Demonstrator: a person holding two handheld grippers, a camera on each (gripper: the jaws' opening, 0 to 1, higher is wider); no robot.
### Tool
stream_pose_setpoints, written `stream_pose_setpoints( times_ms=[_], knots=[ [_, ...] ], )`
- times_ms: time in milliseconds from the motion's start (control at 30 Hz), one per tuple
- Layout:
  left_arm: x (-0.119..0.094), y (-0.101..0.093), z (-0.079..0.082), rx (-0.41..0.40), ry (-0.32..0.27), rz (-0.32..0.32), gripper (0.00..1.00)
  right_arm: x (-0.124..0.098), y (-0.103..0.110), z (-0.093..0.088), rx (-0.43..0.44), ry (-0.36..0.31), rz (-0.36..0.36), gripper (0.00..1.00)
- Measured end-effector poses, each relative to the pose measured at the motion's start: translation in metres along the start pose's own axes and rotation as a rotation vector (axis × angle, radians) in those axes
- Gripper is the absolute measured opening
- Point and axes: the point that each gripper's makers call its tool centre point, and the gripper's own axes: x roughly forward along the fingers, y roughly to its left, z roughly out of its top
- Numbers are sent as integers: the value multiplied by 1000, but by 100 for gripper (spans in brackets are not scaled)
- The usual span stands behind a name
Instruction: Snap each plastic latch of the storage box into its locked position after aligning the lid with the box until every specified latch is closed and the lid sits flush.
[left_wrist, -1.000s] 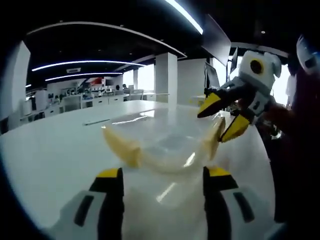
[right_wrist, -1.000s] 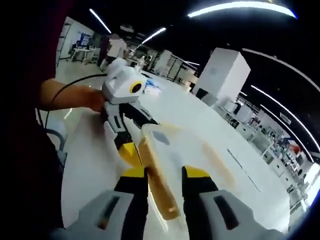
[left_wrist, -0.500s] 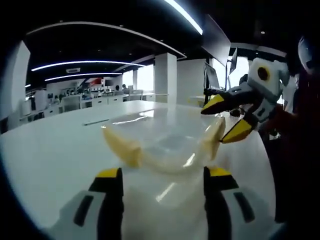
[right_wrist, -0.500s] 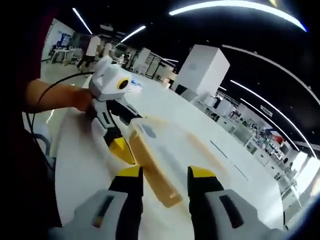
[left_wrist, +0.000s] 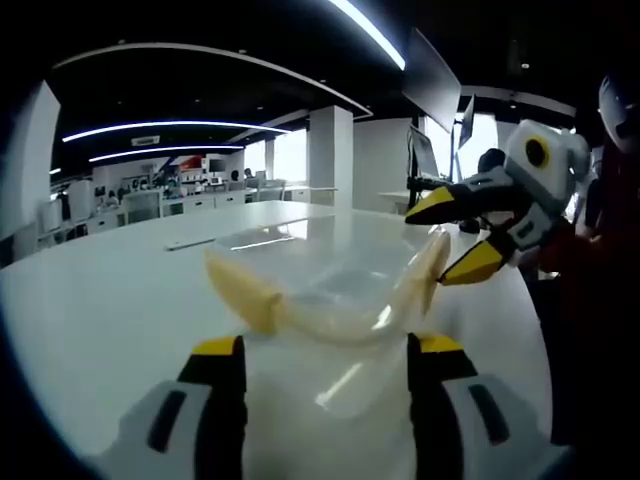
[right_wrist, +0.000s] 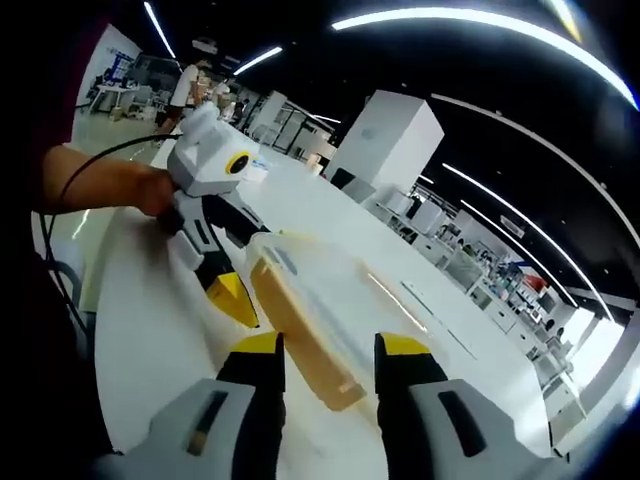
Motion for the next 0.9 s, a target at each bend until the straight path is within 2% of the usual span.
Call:
stream_pose_setpoints(
  times_ms=[100, 267, 667, 700, 733, 900],
  knots=[
    [0, 1, 0, 2, 1, -3, 65, 2, -4, -1, 5, -11, -35, 31],
    [1, 1, 1, -1, -1, -4, 65, 4, -3, -1, 12, -6, -39, 28],
    [5, 4, -1, 4, 19, -12, 68, 13, -10, 0, -43, -10, -10, 25],
    [6, 4, -1, 5, 22, -8, 67, 18, -15, 2, -105, -10, -33, 25],
    [6, 5, -1, 5, 20, -7, 67, 15, -10, 3, -71, -9, -19, 25],
    [8, 5, -2, 6, 26, -14, 69, 7, 0, 4, -70, 19, 16, 26]
  ],
)
